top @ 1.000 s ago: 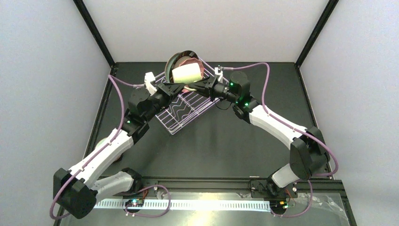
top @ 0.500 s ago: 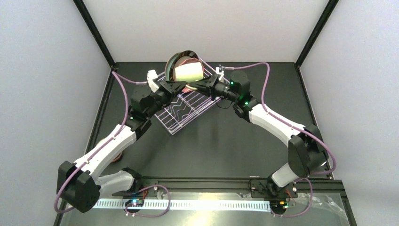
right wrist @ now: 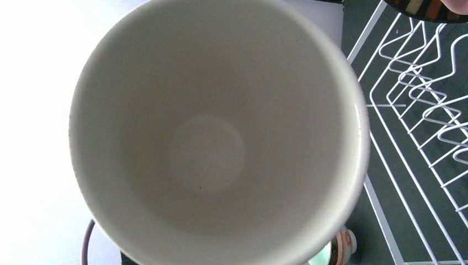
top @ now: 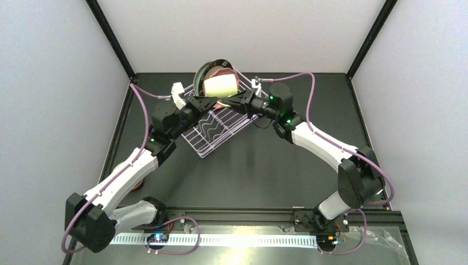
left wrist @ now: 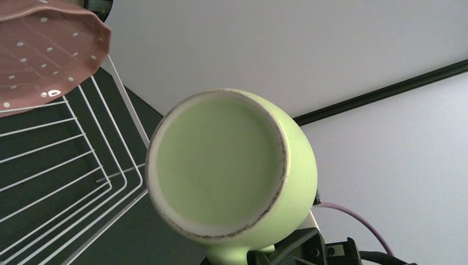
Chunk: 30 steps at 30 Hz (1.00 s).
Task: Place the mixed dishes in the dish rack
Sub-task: Pass from the right arm to the left
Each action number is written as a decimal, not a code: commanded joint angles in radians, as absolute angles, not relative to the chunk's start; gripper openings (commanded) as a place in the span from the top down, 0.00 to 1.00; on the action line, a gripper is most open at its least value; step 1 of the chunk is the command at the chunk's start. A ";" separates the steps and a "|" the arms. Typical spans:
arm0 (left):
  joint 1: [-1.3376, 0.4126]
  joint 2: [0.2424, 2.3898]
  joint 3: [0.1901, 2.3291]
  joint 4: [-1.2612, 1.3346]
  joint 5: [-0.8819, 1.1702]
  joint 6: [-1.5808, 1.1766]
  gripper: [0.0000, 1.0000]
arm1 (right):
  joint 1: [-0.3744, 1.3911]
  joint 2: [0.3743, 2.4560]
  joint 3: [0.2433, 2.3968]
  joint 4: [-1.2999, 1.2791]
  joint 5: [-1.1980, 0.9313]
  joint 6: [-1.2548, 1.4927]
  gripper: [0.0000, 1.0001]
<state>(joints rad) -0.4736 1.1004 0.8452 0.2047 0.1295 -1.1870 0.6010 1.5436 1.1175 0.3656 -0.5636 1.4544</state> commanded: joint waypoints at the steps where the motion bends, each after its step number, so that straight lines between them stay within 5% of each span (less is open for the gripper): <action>1: -0.488 1.070 0.890 0.235 0.090 -1.070 0.99 | 0.646 1.545 1.147 0.337 -0.690 1.431 0.89; 11: -0.488 1.026 0.848 0.233 0.028 -1.068 0.99 | 0.640 1.528 1.145 0.304 -0.687 1.412 0.69; 30: -0.489 0.991 0.827 0.177 0.003 -1.055 0.99 | 0.637 1.499 1.184 0.182 -0.655 1.327 0.68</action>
